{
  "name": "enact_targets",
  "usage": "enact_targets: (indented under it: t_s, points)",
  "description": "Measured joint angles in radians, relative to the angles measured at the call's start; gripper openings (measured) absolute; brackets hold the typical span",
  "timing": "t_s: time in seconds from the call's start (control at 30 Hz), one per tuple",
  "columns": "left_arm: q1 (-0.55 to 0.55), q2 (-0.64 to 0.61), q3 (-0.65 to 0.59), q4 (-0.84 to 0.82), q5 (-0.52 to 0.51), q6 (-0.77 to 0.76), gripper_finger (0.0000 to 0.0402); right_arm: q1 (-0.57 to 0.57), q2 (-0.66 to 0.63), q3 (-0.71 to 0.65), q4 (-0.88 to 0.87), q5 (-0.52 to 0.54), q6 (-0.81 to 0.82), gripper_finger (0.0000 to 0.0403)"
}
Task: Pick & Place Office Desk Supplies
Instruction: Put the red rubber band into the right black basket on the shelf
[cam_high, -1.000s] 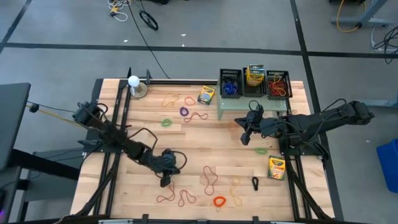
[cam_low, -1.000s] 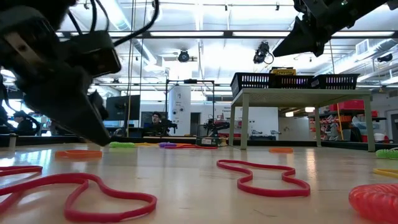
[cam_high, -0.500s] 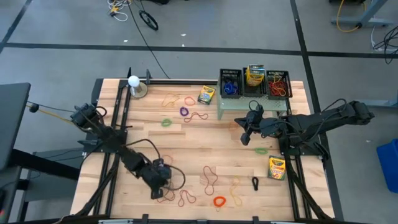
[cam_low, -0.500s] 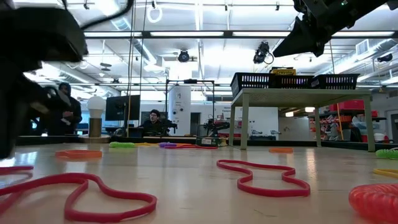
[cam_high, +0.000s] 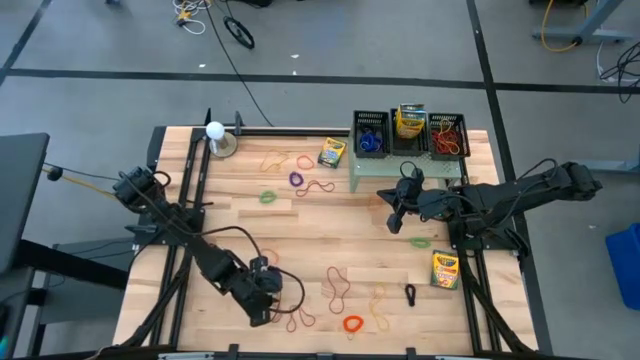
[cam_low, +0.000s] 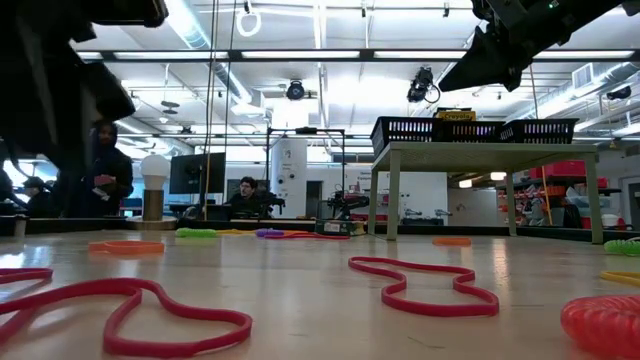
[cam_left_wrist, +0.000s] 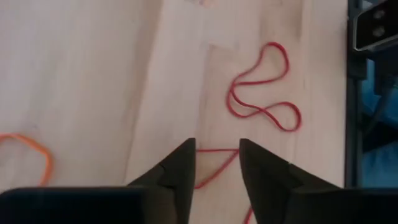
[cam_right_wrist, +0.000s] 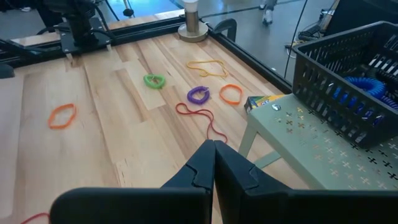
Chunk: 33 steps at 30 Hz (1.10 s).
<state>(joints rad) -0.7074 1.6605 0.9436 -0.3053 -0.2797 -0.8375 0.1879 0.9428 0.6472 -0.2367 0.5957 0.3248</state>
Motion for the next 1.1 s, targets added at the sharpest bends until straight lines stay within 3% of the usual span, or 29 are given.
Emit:
enact_targets:
  t_s: [0.23, 0.4, 0.83, 1.1]
  points:
    - [-0.012, 0.077, 0.0, 0.038, 0.003, 0.026, 0.0184, 0.0, 0.0, 0.0, 0.0, 0.0, 0.0, 0.0011]
    - [-0.022, 0.132, 0.014, 0.046, 0.024, 0.051, 0.0194, 0.0, 0.0, 0.0, 0.0, 0.001, 0.0, 0.0011]
    - [-0.032, 0.145, 0.023, -0.061, 0.063, 0.138, 0.0129, 0.0, 0.0, 0.0, -0.006, 0.001, 0.0, 0.0011]
    - [-0.047, 0.165, 0.025, -0.066, 0.033, 0.245, 0.0125, 0.0, 0.0, 0.0, -0.005, 0.001, 0.0, 0.0011]
